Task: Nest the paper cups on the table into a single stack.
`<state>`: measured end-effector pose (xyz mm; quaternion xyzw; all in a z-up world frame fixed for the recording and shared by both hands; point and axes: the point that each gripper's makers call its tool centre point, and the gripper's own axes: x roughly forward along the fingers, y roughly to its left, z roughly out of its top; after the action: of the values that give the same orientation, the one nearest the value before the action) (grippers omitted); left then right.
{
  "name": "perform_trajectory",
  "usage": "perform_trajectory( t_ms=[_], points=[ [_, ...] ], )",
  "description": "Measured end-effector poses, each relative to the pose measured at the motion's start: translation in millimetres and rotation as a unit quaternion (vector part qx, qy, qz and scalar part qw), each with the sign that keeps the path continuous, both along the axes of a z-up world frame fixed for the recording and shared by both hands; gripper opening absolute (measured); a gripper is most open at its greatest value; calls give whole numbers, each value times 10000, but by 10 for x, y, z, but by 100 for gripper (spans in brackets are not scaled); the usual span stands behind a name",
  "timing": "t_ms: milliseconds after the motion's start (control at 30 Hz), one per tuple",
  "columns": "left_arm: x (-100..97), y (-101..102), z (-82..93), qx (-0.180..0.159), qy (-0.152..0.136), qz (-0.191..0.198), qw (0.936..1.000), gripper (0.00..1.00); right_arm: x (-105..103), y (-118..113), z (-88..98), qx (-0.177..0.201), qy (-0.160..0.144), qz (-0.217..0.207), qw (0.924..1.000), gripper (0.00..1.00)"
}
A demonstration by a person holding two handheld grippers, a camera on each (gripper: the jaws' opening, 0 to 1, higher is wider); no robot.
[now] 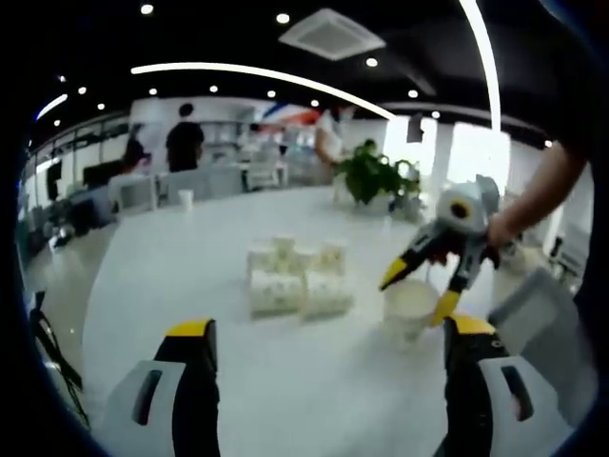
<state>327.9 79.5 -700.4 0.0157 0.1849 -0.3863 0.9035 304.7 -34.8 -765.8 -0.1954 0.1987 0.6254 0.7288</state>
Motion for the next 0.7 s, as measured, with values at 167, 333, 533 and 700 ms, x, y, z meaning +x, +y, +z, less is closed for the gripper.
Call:
perform_trajectory(
  t_ms=[167, 333, 533, 700],
  points=[
    [-2, -31, -14, 23, 34, -57, 10000, 97, -31, -9, -25, 61, 77, -7, 10000, 47],
    [6, -61, -33, 56, 55, -85, 9999, 98, -75, -15, -47, 90, 59, 39, 9999, 47],
    [22, -91, -52, 60, 57, -119, 9999, 97, -48, -34, -76, 129, 78, -22, 9999, 47],
    [13, -101, -70, 57, 98, -108, 9999, 97, -65, -40, -118, 142, 74, -28, 9999, 47]
  ],
)
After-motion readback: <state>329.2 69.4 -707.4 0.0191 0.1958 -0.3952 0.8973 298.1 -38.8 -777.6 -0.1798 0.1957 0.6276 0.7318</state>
